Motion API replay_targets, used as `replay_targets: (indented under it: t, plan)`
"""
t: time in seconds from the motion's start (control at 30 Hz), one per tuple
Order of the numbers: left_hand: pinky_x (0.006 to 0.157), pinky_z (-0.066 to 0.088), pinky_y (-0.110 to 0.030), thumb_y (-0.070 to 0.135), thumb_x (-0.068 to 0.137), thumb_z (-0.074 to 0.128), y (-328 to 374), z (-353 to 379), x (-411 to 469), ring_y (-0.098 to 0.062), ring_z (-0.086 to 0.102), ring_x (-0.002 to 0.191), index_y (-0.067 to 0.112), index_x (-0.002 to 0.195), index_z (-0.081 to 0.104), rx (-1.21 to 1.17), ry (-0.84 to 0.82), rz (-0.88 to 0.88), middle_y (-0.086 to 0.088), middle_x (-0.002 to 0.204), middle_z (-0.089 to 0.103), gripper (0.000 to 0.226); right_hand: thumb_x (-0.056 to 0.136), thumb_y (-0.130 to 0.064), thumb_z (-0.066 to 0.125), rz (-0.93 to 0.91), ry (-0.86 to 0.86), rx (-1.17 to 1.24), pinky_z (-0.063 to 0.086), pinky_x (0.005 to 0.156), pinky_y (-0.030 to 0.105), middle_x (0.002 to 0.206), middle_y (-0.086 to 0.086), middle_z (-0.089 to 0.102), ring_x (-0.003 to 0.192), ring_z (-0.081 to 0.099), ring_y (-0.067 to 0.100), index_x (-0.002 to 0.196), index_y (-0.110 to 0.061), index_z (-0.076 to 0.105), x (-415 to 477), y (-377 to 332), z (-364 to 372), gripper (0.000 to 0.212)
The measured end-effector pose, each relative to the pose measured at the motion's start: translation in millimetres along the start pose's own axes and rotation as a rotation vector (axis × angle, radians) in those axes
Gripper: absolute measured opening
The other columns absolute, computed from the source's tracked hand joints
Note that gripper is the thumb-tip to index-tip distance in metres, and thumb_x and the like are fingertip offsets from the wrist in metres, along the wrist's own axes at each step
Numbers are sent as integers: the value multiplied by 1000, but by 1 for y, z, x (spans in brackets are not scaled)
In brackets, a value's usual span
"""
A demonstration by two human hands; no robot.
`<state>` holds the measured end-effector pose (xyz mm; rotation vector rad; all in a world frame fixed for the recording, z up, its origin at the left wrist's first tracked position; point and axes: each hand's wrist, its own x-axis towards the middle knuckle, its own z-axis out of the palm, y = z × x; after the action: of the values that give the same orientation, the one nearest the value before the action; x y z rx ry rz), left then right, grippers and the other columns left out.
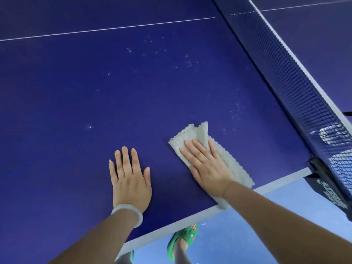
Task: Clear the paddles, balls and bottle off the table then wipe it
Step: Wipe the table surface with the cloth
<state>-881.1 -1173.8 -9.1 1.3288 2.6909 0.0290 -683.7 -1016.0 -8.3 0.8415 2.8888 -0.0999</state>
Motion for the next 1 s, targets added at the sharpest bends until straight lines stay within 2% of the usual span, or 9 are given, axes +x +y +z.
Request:
replay_targets:
  t: [0.13, 0.2, 0.33, 0.43, 0.5, 0.7, 0.77, 0.83, 1.0]
  plan:
    - [120, 14, -54, 42, 99, 12, 2, -3, -1, -36, 12, 149, 2, 153, 24, 7, 10, -10, -20, 160, 18, 68, 103, -38, 17, 618, 50, 173, -4, 122, 51, 165, -7, 2, 152, -4, 16, 157, -31, 3, 14, 29, 0, 56]
    - [120, 14, -54, 42, 99, 14, 2, -3, -1, -36, 14, 149, 1, 151, 27, 1, 22, -7, -20, 159, 20, 67, 103, -36, 15, 795, 89, 214, 0, 122, 53, 165, -2, 3, 152, -1, 19, 158, -27, 4, 6, 9, 3, 56]
    - [120, 14, -55, 41, 99, 19, 1, 0, 0, -38, 16, 148, -1, 149, 30, -13, 56, 0, -22, 158, 23, 67, 97, -35, 24, 605, 158, 218, 12, 121, 54, 163, 3, 18, 151, 14, 24, 156, -21, 23, 8, -60, 2, 60]
    - [120, 15, -54, 42, 99, 18, 2, -1, -1, -37, 15, 149, -1, 150, 30, 5, 57, -5, -22, 158, 23, 68, 101, -37, 20, 233, 68, 189, 3, 122, 52, 165, -3, 6, 152, -1, 19, 158, -25, 11, 23, -65, 1, 59]
    - [121, 14, -53, 42, 99, 15, 4, -2, -1, -35, 12, 150, 0, 151, 28, 12, 58, -13, -20, 159, 21, 68, 101, -38, 19, 144, 49, 154, 3, 122, 50, 165, -6, 3, 152, -2, 17, 158, -28, 8, 32, -35, -3, 59]
    - [121, 13, -53, 42, 98, 13, 6, -7, -2, -35, 12, 150, 1, 152, 27, -1, 36, -34, -19, 160, 20, 69, 102, -36, 25, 913, 135, 300, -2, 122, 48, 165, -6, 6, 152, 1, 16, 157, -30, 10, -17, 41, 4, 57]
    - [120, 14, -54, 42, 98, 15, 7, -6, -2, -35, 14, 149, 1, 151, 28, -9, 40, -35, -20, 159, 21, 69, 101, -36, 20, 996, 164, 281, -3, 122, 50, 165, -1, 8, 152, 2, 21, 158, -25, 10, -32, 19, 7, 59]
    - [120, 14, -54, 42, 98, 16, 6, -5, -1, -36, 14, 149, 1, 150, 30, -6, 35, -29, -20, 159, 22, 68, 99, -35, 24, 894, 164, 242, 1, 122, 51, 164, 4, 12, 152, 7, 24, 157, -21, 15, -28, -16, 6, 61]
    - [120, 13, -53, 42, 98, 17, 4, -1, -1, -36, 14, 149, 0, 150, 30, 11, 51, -17, -21, 159, 22, 68, 101, -38, 18, 323, 78, 193, 0, 122, 51, 165, -2, 1, 152, -5, 19, 158, -25, 8, 17, -61, 0, 59]
